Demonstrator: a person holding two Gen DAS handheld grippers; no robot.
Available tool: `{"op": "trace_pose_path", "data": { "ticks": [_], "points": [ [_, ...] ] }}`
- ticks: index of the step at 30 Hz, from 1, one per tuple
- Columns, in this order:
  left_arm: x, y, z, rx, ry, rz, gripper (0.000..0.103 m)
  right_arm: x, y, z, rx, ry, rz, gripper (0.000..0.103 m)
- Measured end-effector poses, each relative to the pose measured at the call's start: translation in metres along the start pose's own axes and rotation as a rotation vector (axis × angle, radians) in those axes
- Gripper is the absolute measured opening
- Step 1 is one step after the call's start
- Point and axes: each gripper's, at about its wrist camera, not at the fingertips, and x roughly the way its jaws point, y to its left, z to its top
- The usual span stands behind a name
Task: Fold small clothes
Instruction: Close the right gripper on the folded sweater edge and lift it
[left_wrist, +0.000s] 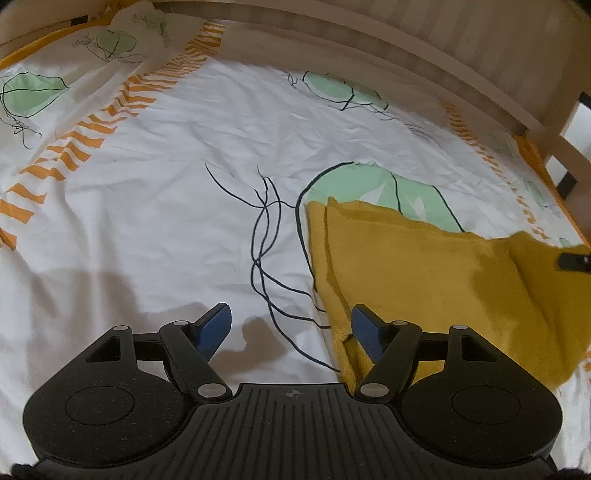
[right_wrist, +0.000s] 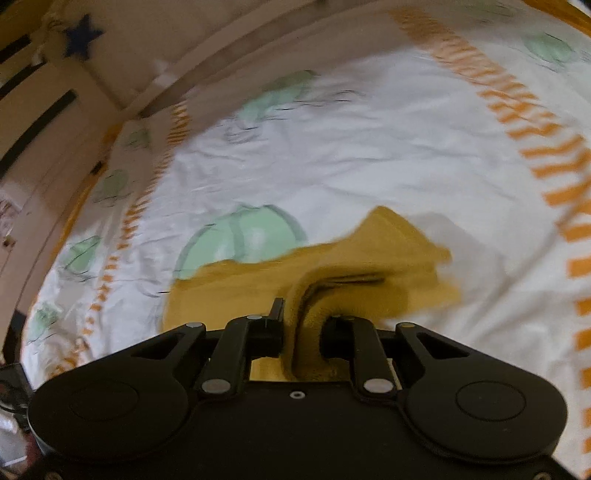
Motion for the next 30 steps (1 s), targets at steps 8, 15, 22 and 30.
{"op": "trace_pose_path", "data": {
  "ticks": [8, 15, 22, 30],
  "points": [
    [-0.005, 0.016, 0.003, -0.055, -0.009, -0.006, 0.07, 0.045, 0.075, -0.012, -0.091, 0.057, 0.055, 0.027],
    [-0.01, 0.024, 0.005, -0.073, -0.019, -0.016, 0.07, 0.083, 0.116, -0.033, -0.14, 0.105, 0.061, 0.027],
    [-0.01, 0.028, 0.005, -0.085, -0.016, -0.015, 0.07, 0.109, 0.142, -0.049, -0.206, 0.151, 0.008, 0.03],
    [-0.007, 0.032, 0.004, -0.096, -0.009, -0.003, 0.07, 0.119, 0.154, -0.055, -0.14, 0.173, 0.171, 0.052]
  ]
}}
